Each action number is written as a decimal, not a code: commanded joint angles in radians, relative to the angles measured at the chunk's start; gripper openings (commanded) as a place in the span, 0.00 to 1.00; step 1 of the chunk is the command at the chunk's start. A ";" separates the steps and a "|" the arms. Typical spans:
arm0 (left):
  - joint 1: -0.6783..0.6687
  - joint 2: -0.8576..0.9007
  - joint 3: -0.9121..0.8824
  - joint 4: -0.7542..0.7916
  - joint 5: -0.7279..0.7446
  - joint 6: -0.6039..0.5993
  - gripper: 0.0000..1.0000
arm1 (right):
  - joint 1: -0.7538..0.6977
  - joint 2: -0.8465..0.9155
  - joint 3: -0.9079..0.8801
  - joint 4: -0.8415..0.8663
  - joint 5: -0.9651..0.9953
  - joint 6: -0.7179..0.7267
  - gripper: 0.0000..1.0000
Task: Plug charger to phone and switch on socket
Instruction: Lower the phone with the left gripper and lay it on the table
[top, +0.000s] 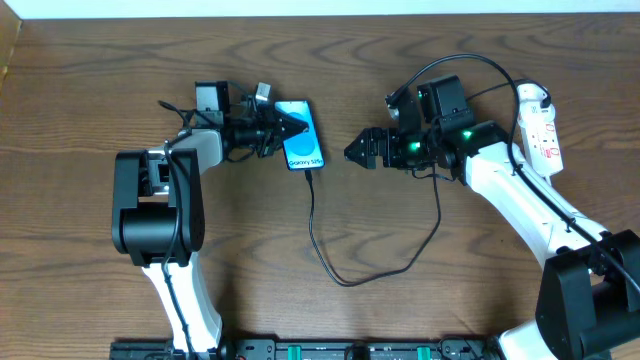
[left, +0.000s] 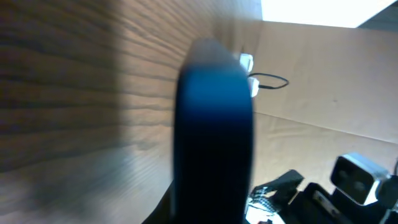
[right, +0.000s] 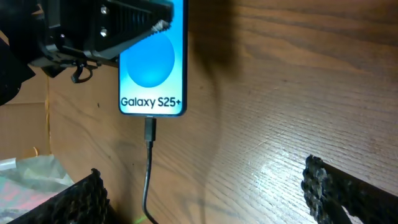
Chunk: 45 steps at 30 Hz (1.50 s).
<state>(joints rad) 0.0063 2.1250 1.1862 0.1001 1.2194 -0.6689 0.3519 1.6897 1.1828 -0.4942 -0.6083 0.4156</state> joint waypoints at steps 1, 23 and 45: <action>0.005 -0.002 0.006 -0.010 -0.009 0.076 0.07 | -0.003 0.002 0.013 0.000 0.005 -0.013 0.99; 0.001 -0.019 0.055 -0.415 -0.282 0.377 0.07 | -0.003 0.002 0.013 0.000 0.027 -0.013 0.99; -0.045 -0.094 0.224 -0.887 -0.353 0.795 0.07 | 0.005 0.002 0.013 0.000 0.050 -0.013 0.99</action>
<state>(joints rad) -0.0334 2.0644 1.3865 -0.7963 0.8425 0.0841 0.3519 1.6897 1.1828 -0.4938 -0.5751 0.4156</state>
